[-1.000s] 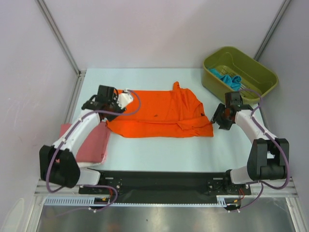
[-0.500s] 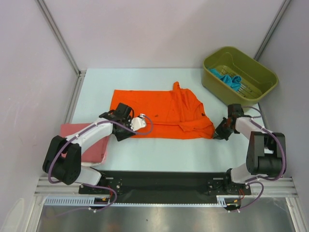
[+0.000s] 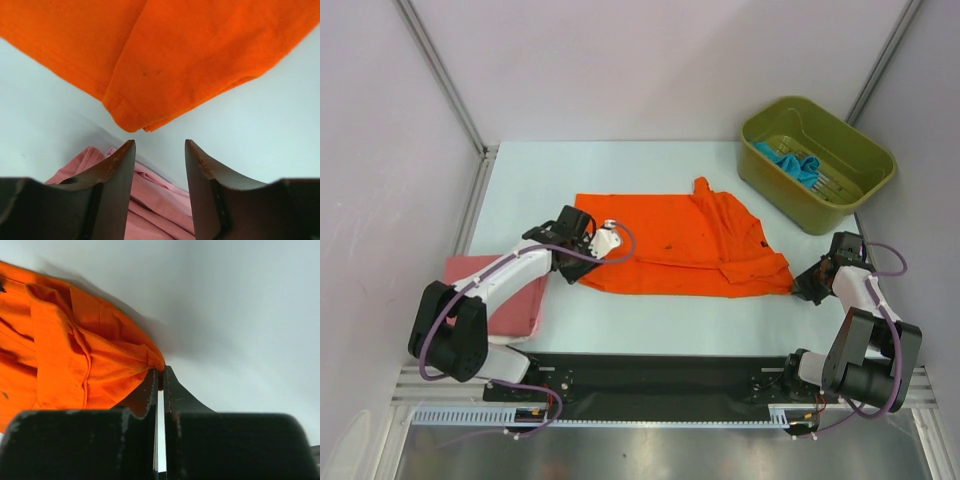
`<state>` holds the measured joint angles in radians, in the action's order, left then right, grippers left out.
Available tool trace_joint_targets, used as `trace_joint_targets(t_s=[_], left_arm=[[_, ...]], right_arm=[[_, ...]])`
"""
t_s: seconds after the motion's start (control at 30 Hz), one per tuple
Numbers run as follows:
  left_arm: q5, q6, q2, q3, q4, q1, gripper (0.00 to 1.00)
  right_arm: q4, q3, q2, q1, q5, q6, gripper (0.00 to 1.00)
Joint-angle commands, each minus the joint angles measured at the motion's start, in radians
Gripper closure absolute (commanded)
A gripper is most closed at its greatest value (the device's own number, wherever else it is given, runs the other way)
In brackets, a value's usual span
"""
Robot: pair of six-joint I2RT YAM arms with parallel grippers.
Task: Fold and stack the t-shirts
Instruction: Fold the tshirt
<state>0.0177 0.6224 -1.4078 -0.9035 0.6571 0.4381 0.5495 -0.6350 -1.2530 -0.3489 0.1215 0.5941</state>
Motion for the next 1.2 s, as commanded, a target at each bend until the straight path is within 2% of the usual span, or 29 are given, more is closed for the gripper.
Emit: trace_joint_targets(t_s=[0.0,0.33,0.37,0.4,0.47,0.5,0.53,0.67,0.9,0.97,1.03,1.07,1.13,1.17], left_arm=[[0.019,-0.099,-0.011,-0.014,-0.082,-0.045,0.54],[0.002,-0.016,-0.111,0.003,-0.175,-0.056,0.48],[0.002,-0.013,-0.111,0.006,-0.192,-0.058,0.50],[0.014,-0.009,-0.112,0.005,-0.206,-0.058,0.61],[0.039,0.003,-0.120,-0.003,-0.232,-0.056,0.76],[0.062,0.005,-0.126,-0.020,-0.232,-0.056,0.97],[0.068,0.007,-0.126,-0.028,-0.222,-0.056,1.00],[0.012,0.007,-0.088,-0.072,-0.085,-0.056,1.00],[-0.217,0.144,0.044,0.052,0.307,-0.050,0.99],[-0.246,0.160,0.064,0.074,0.352,-0.045,0.97],[-0.266,0.184,0.069,0.077,0.415,-0.045,0.85],[-0.301,0.195,0.069,0.074,0.441,-0.045,0.67],[-0.341,0.235,0.069,0.051,0.516,-0.044,0.48],[-0.355,0.247,0.072,0.038,0.535,-0.044,0.35]], right_arm=[[0.000,-0.002,-0.003,-0.005,-0.002,-0.028,1.00],[-0.008,-0.012,-0.016,-0.007,0.017,-0.037,1.00],[-0.008,-0.011,-0.014,-0.007,0.017,-0.037,1.00],[-0.008,-0.009,-0.013,-0.007,0.015,-0.039,1.00],[-0.006,-0.009,-0.005,-0.007,0.015,-0.040,1.00],[-0.005,-0.012,-0.003,-0.007,0.014,-0.042,1.00],[-0.002,-0.015,0.000,-0.007,0.013,-0.043,1.00],[0.010,-0.019,0.007,-0.007,0.017,-0.050,1.00],[0.027,-0.005,0.021,-0.007,0.015,-0.053,1.00],[0.026,-0.005,0.018,-0.007,0.012,-0.057,1.00],[0.024,-0.006,0.012,-0.007,0.012,-0.060,1.00],[0.024,-0.008,0.012,-0.007,0.012,-0.062,1.00],[0.024,-0.012,0.006,-0.007,0.012,-0.063,1.00],[0.024,-0.012,0.004,-0.007,0.010,-0.065,1.00]])
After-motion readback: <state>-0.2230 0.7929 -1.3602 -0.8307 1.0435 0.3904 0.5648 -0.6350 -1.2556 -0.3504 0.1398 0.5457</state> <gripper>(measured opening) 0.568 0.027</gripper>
